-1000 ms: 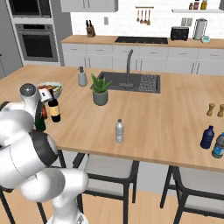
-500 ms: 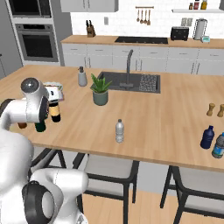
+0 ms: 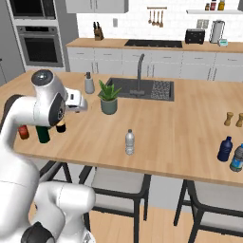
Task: Move the plastic bottles in the middle to the plastics group, and the glass bottles in the middle to the glass group.
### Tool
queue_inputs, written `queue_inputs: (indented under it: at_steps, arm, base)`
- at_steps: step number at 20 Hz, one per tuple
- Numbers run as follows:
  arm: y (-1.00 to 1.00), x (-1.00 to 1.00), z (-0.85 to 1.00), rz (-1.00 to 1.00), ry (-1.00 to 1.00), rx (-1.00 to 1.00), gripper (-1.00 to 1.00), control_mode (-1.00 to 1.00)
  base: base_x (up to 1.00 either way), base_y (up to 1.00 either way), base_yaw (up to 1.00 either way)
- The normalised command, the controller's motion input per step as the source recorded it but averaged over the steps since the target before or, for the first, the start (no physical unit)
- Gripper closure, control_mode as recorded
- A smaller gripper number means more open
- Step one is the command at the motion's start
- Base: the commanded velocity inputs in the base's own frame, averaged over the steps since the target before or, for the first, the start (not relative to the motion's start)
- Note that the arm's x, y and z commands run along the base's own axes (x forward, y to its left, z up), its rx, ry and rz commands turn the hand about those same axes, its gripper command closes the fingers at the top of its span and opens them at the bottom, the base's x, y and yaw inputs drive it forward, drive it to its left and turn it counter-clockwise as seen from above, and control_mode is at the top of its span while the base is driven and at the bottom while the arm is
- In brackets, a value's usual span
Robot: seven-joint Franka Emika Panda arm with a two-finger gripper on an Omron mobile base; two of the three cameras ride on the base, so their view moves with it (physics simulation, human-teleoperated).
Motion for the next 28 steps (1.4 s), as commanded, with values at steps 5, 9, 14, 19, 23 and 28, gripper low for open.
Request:
queue_inputs:
  at_steps: [5,9,14,19,23,28]
  arm:
    - [-0.79,-0.18,0.07,-0.15,0.18,0.05,-1.0,-1.0]
    - [-0.82,-0.08,-0.8,-0.14,0.0,-0.02,-1.0,-1.0]
    - [-0.73,0.0,-0.56,-0.16,0.0,-0.03,-1.0,-1.0]
    - [-0.84,0.26,-0.02,-0.19,0.26,-0.03,-1.0,-1.0]
    - [-0.26,0.38,-0.32,-0.11,0.09,0.0,-1.0,-1.0]
    - [0.0,0.82,-0.38,-0.02,0.0,0.0,-1.0,-1.0]
  base:
    - [0.0,0.0,0.0]
    - [0.0,0.0,0.0]
    - [0.0,0.0,0.0]
    - [0.0,0.0,0.0]
    - [0.0,0.0,0.0]
    - [0.0,0.0,0.0]
